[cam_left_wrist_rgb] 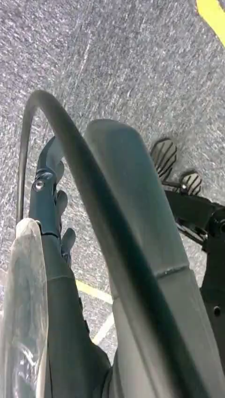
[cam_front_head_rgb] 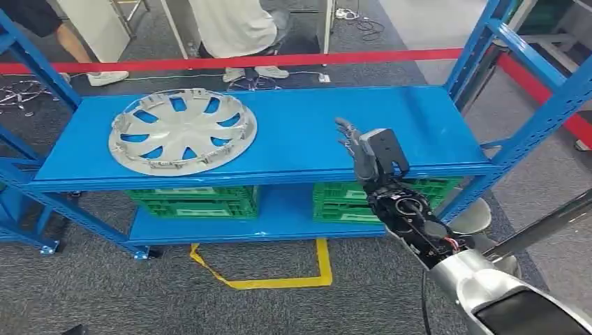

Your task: Take the parts from the cabinet and place them on the table.

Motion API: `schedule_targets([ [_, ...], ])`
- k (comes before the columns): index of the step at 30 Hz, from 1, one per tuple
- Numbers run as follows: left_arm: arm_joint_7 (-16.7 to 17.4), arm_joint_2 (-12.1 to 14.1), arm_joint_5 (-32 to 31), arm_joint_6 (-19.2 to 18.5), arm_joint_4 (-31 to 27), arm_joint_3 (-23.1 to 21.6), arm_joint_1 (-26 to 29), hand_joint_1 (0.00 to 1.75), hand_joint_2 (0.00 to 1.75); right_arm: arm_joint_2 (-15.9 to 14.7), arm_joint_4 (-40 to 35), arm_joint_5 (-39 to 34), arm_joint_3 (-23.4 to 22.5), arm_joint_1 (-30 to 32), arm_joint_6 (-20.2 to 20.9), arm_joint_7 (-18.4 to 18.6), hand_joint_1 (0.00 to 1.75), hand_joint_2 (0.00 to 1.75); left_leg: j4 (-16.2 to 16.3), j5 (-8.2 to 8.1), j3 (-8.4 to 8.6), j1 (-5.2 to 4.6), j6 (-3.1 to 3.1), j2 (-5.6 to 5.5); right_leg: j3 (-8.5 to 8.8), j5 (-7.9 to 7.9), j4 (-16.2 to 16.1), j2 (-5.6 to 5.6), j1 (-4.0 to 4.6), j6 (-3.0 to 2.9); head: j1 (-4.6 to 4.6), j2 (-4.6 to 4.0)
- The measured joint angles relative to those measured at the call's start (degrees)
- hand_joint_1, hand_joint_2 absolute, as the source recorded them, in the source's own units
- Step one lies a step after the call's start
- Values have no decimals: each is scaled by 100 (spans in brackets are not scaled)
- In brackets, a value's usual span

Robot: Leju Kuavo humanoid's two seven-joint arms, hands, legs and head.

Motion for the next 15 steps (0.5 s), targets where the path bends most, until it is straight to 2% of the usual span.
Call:
schedule_targets([
  [4,0,0,31,26,0,0,0,0,0,13,13,-15,13,-4,33,-15,0,0,3,-3,0,-2,17,0,2,6,-7,0,-6,25,11,0],
  [15,35,-2,53,44,0,0,0,0,0,61,83,-17,46,-10,50,-26,0,0,1,-1,3,4,14,1,2,7,-5,0,4,28,15,0],
])
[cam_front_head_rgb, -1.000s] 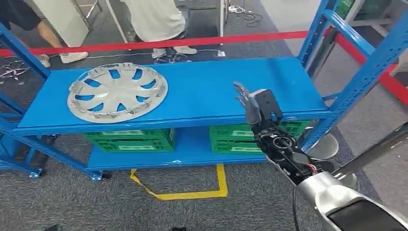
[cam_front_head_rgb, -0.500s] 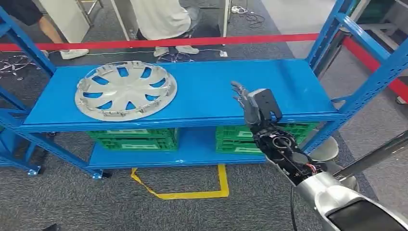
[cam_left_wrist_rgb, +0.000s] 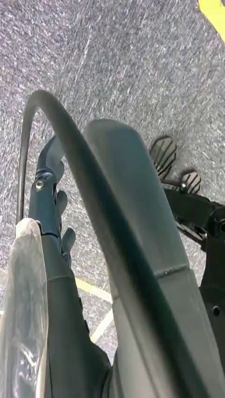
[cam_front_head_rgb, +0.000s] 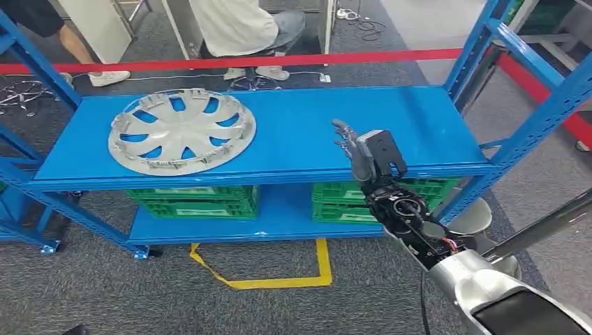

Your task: Take the parts from the cabinet and place them on the table.

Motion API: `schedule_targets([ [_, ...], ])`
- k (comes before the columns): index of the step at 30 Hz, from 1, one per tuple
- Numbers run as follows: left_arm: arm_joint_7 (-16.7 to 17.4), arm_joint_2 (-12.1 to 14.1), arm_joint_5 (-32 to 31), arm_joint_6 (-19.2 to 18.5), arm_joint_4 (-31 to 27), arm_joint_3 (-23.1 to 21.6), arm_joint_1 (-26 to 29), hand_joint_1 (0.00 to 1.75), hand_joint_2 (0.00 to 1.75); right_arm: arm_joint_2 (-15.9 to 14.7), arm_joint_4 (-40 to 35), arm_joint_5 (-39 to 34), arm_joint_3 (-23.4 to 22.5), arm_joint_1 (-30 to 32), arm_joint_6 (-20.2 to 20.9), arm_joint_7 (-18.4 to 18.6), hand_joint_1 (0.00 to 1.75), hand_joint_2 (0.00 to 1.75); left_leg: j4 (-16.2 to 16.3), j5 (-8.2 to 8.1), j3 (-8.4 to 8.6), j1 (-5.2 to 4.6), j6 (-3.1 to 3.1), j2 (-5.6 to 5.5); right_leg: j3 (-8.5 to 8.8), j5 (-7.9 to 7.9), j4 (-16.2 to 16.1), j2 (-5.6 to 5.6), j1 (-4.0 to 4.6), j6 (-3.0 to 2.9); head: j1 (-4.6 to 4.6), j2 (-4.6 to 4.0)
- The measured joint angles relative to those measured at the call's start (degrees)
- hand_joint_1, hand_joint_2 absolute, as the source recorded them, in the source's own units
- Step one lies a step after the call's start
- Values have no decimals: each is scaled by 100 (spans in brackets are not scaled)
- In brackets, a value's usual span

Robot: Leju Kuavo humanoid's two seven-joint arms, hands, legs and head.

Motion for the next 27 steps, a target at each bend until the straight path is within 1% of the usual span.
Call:
schedule_targets([
  [9,0,-11,72,59,0,0,0,0,0,74,79,105,44,-85,-15,-76,0,0,-3,3,0,5,-5,0,-1,0,2,0,5,-1,0,0],
  [10,0,-4,74,59,0,0,-2,0,0,98,92,124,48,-98,-22,-76,0,0,28,-22,-10,-19,59,-2,11,15,-39,-1,-20,50,0,0],
  [11,0,-4,79,59,0,0,-4,0,0,107,96,135,48,-104,-28,-72,0,0,-5,-11,-3,-18,88,-1,23,28,-63,-1,-20,69,-22,0],
  [12,0,-9,79,59,0,0,-9,0,0,122,98,142,50,-122,-31,-74,0,0,-134,44,75,37,119,3,47,23,-86,4,26,88,-53,0],
  [13,0,-13,76,59,0,0,-7,0,0,125,109,142,52,-129,-37,-74,0,0,-224,81,148,71,120,33,-7,-40,9,3,14,103,-46,0],
  [14,0,-13,74,55,0,0,-8,0,0,125,118,146,61,-169,-37,-66,0,0,-260,90,171,84,147,37,-131,-238,310,2,2,126,13,0],
  [16,-2,-13,48,31,0,0,-12,0,0,122,133,149,66,-160,-48,-35,0,0,-259,89,172,87,145,38,-567,-654,1242,2,-47,171,64,0],
  [17,-4,-13,31,-4,0,0,-10,0,0,120,149,146,66,-124,-79,-11,0,0,-256,84,169,93,139,37,-771,-784,1651,2,-75,206,72,0],
  [18,-11,-13,0,-24,0,0,-2,0,0,103,151,138,63,-81,-107,20,0,0,-252,78,172,106,124,32,-850,-764,1783,-1,-106,243,83,0],
  [19,-24,-15,-24,-61,0,0,6,0,0,76,151,133,61,-44,-135,50,0,0,-243,67,177,126,103,24,-777,-601,1602,-2,-142,277,94,0],
  [20,-39,-15,-46,-85,0,0,14,0,0,48,149,125,53,-26,-164,79,0,0,-213,49,177,157,62,17,-584,-348,1186,-4,-182,319,111,0],
  [21,-48,-13,-64,-118,0,-2,17,0,0,24,138,120,44,-17,-190,109,0,0,-160,16,176,186,10,12,-316,-62,621,-12,-226,363,133,0],
  [22,-50,-4,-72,-131,0,-2,22,0,0,-9,120,120,39,-5,-212,125,0,0,-88,-28,168,196,-53,10,-109,65,146,-13,-277,413,175,0],
  [23,-57,37,-92,-142,7,-2,25,0,0,-48,100,120,37,16,-221,133,0,0,-41,-57,125,149,-115,-2,-68,-68,122,40,-221,407,225,0],
  [24,-57,28,-105,-157,7,-4,14,0,0,-57,63,120,33,52,-223,151,0,0,17,-55,96,154,-149,-6,-42,-44,129,68,-228,285,205,0],
  [25,-63,42,-120,-162,7,-4,8,0,0,-90,46,118,24,100,-230,162,0,0,51,-89,80,163,-164,-5,-67,-29,127,60,-232,252,151,0],
  [26,-63,44,-120,-168,7,-4,17,0,0,-105,31,118,20,120,-236,173,0,0,37,-23,62,163,-83,-16,-74,-22,137,73,-223,240,129,0],
  [27,-63,44,-120,-175,7,-4,19,0,0,-118,2,116,9,128,-247,177,0,0,28,-24,70,165,-38,-13,-87,-11,135,90,-219,223,101,0],
])
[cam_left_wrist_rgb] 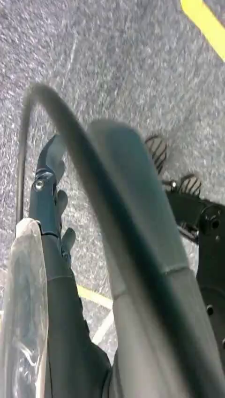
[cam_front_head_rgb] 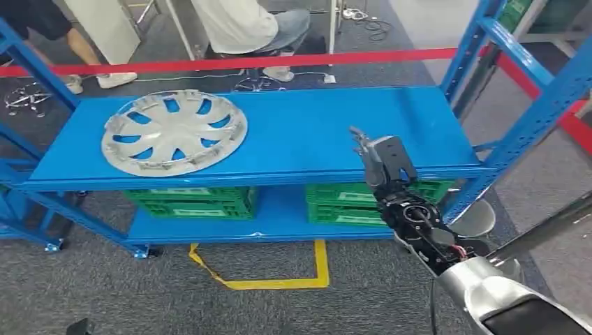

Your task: Take the parts from the cabinet and place them on the table.

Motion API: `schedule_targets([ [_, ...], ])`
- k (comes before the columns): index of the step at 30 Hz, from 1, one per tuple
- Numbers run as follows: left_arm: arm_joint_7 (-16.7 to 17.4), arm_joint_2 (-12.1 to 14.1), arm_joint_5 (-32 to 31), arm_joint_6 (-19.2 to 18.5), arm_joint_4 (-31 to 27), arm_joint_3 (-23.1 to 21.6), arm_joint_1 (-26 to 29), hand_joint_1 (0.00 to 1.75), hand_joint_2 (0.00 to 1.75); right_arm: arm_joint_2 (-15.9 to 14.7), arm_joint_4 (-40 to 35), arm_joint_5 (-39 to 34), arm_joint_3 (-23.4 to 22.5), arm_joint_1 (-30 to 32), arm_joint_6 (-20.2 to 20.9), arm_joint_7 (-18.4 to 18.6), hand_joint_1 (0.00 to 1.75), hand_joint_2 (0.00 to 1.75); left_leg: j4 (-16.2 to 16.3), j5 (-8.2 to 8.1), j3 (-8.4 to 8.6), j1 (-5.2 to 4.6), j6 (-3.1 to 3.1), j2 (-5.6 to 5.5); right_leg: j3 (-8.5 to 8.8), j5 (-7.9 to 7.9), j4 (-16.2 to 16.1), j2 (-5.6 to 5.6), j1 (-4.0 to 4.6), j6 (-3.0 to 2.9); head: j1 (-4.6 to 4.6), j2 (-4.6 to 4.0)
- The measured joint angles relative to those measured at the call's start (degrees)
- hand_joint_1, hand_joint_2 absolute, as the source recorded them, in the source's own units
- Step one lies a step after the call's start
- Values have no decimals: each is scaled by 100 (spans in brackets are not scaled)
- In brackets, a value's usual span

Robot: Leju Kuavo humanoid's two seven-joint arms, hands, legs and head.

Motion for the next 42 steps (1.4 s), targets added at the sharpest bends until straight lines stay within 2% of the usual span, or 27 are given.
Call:
schedule_targets([
  [3,-4,2,-9,-2,2,0,-16,0,0,-39,-81,4,-26,24,-22,37,0,0,-59,23,30,6,33,8,-7,-3,0,20,20,-26,-129,0],
  [5,-13,0,-15,-15,0,0,-19,0,0,-74,-129,7,-37,55,-33,50,0,0,-87,31,34,18,18,10,-7,-13,1,18,44,-85,-184,0],
  [6,-13,0,-18,-17,2,0,-19,0,0,-90,-155,7,-48,77,-33,50,0,0,-96,31,35,26,4,10,-7,-13,1,15,52,-87,-199,0],
  [7,-15,-2,-20,-24,2,0,-18,0,0,-103,-179,7,-61,95,-39,52,0,0,-104,36,35,35,-39,10,-9,-11,2,13,61,-97,-212,0],
  [8,-15,-2,-26,-24,2,0,-18,0,0,-118,-199,7,-68,110,-39,52,0,0,-117,37,36,47,-120,11,-12,-11,3,10,73,-110,-221,0],
  [9,-15,-2,-28,-24,0,0,-18,0,0,-129,-210,9,-74,117,-39,55,0,0,-127,43,36,63,-232,11,-17,-13,4,9,82,-117,-229,0],
  [10,-15,-2,-33,-26,2,0,-18,0,0,-140,-225,11,-81,125,-39,59,0,0,-128,39,33,70,-267,11,-20,-11,4,8,87,-121,-225,0],
  [18,-15,-9,-103,-81,2,-9,-18,0,0,-210,-288,24,-118,162,-61,96,0,0,-95,34,13,51,-259,10,-11,-3,-5,-1,78,-110,-184,0],
  [26,-15,0,-212,-133,2,-98,-21,0,0,-380,-568,186,-214,409,-155,317,0,0,-76,22,6,48,-241,10,-1,3,-16,-7,64,-100,-157,0],
  [42,-15,0,-238,-142,2,-247,-21,0,0,-566,-957,247,-310,610,-221,450,0,0,-76,20,5,46,-238,10,-1,3,-16,-7,61,-99,-149,0],
])
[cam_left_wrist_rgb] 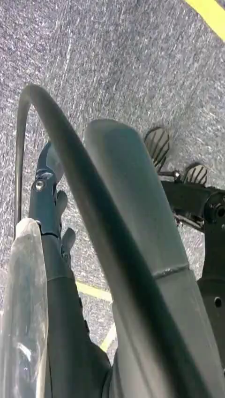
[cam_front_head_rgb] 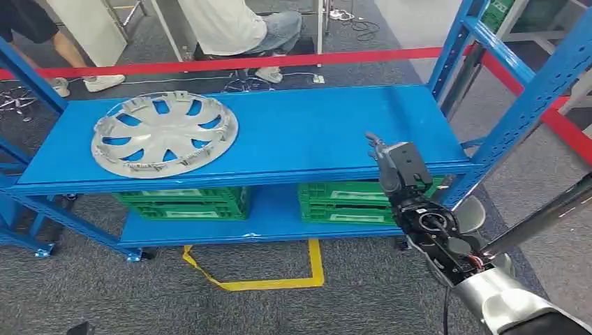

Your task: Take the parts from the cabinet and place them on the table.

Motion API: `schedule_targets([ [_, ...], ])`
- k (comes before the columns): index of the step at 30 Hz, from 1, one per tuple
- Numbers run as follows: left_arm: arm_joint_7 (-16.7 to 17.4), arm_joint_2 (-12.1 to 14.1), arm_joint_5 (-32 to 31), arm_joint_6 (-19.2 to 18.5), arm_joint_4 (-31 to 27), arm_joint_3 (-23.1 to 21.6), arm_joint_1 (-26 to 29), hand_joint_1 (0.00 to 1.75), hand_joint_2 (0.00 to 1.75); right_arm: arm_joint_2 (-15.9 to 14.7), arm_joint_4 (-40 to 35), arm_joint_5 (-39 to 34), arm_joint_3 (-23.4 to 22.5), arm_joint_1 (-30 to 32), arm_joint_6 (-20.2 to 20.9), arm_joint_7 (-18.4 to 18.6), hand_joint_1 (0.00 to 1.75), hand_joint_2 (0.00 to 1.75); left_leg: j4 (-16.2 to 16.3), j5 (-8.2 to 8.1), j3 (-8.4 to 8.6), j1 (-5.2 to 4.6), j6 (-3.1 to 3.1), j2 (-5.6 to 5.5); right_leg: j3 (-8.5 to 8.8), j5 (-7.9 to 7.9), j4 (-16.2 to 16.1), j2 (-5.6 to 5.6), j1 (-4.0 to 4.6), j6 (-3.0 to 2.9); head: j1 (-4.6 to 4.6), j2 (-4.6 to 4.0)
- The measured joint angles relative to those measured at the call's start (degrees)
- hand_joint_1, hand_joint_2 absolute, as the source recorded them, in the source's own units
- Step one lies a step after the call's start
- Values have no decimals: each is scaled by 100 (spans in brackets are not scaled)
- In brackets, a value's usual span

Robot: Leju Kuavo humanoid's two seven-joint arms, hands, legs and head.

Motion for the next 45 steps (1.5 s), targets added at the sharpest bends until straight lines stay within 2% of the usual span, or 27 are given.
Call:
schedule_targets([
  [12,13,0,0,-2,0,-70,-2,0,0,-46,-57,31,-83,65,-29,9,0,0,1,0,0,-1,0,0,0,0,0,0,-2,0,7,0],
  [18,24,0,63,28,0,-105,-7,0,0,-48,-55,77,-81,63,81,-24,0,0,1,0,-2,-1,0,-2,4,0,0,-4,-2,1,7,0],
  [19,26,8,83,46,0,-105,-11,0,0,-44,-55,83,-79,58,100,-48,0,0,31,-20,-23,-15,11,-3,25,25,-68,-7,-64,36,7,0],
  [20,42,35,109,61,0,-107,0,0,0,-24,-53,94,-76,33,127,-72,0,0,-44,11,15,-43,121,-14,69,64,-156,-13,-59,105,4,0],
  [21,42,48,122,61,0,-107,-31,0,0,0,-55,101,-79,26,133,-103,0,0,-318,111,187,-30,227,-2,133,106,-278,-10,-19,131,-66,0],
  [22,42,20,142,72,2,-107,-32,0,0,-4,-35,114,-81,-3,140,-116,0,0,-547,226,317,35,213,30,109,76,-218,-53,-18,120,-65,0],
  [23,42,20,140,74,2,-109,-35,0,0,-4,-24,116,-76,-71,153,-125,0,0,-648,249,368,37,257,28,-9,-154,80,-60,-13,117,-11,0],
  [25,42,22,144,74,2,-112,-39,0,0,2,13,118,-63,-98,166,-138,0,0,-649,265,368,62,236,36,-427,-572,998,-62,-49,152,46,0],
  [26,42,22,144,74,2,-112,-40,0,0,4,28,122,-57,-69,166,-140,0,0,-642,262,354,73,226,3,-585,-685,1338,-63,-75,189,52,0],
  [27,42,17,144,74,2,-114,-34,0,0,4,50,136,-55,-53,157,-146,0,0,-615,257,332,98,183,-44,-619,-649,1398,-68,-108,229,72,0],
  [28,42,9,144,72,2,-116,-23,0,0,4,68,146,-50,-48,148,-146,0,0,-571,244,309,132,132,-100,-513,-493,1184,-68,-144,273,87,0],
  [29,42,-4,142,70,2,-120,-16,0,0,4,74,162,-50,-48,133,-146,0,0,-492,211,277,177,74,-149,-292,-267,776,-64,-190,331,107,0],
  [30,42,-11,140,66,2,-120,-16,0,0,4,76,171,-50,-51,131,-146,0,0,-356,156,218,232,-8,-213,-5,-15,233,-25,-258,412,127,0],
  [31,42,-2,138,66,2,-120,-17,0,0,2,94,177,-52,-44,125,-144,0,0,-191,83,140,274,-110,-261,114,-166,8,185,-280,507,168,0],
  [32,35,59,140,64,11,-123,-15,0,0,6,111,177,-46,-39,124,-146,0,0,-75,34,42,227,-192,-316,61,-190,98,302,-248,456,264,0],
  [33,31,46,140,61,11,-122,-13,0,0,9,109,179,-44,-23,124,-142,0,0,31,49,-33,231,-215,-361,59,-204,215,207,-242,292,245,0],
  [34,28,46,138,61,11,-122,-21,0,0,9,109,179,-44,-1,122,-151,0,0,26,64,-43,238,-224,-376,8,-209,249,170,-205,252,124,0],
  [36,28,46,140,61,11,-122,0,0,0,15,109,181,-42,-19,116,-144,0,0,3,99,-99,280,-243,-408,-32,-202,298,79,-196,159,72,0],
  [37,28,31,138,59,11,-125,4,0,0,22,105,179,-44,-26,116,-144,0,0,133,23,-146,271,-211,-253,-27,-190,286,31,-176,100,-24,0],
  [38,28,28,138,59,11,-125,-3,0,0,31,103,181,-44,-34,116,-151,0,0,511,-171,-341,230,-151,-77,-28,-183,272,-13,-139,70,-100,0],
  [39,28,28,138,59,11,-125,-21,0,0,31,105,181,-46,-34,116,-151,0,0,1001,-390,-597,194,-99,-16,-29,-179,261,-72,-107,45,-140,0],
  [40,28,24,138,59,11,-125,-35,0,0,31,107,181,-44,-31,116,-149,0,0,1534,-600,-876,141,-65,0,-36,-182,257,-145,-71,29,-184,0],
  [41,28,24,138,59,11,-125,-35,0,0,31,107,181,-44,-26,118,-148,0,0,1995,-743,-1122,85,-18,-1,-42,-186,257,-217,-30,7,-227,0],
  [42,28,24,138,59,11,-125,-28,0,0,31,107,181,-39,-26,124,-146,0,0,2187,-748,-1236,29,37,-2,-41,-194,255,-284,7,-16,-262,0],
  [43,28,22,138,59,11,-125,-18,0,0,33,107,181,-37,-27,124,-146,0,0,2068,-630,-1187,-28,114,-1,-39,-200,254,-344,44,-37,-282,0],
  [44,28,24,138,59,11,-125,-7,0,0,35,105,181,-37,-30,122,-146,0,0,1693,-425,-1001,-91,205,4,-34,-205,252,-403,75,-47,-311,0],
  [45,28,28,140,59,11,-125,-6,0,0,35,105,181,-39,-34,122,-146,0,0,1186,-215,-729,-154,295,49,-27,-210,248,-464,94,-55,-321,0],
])
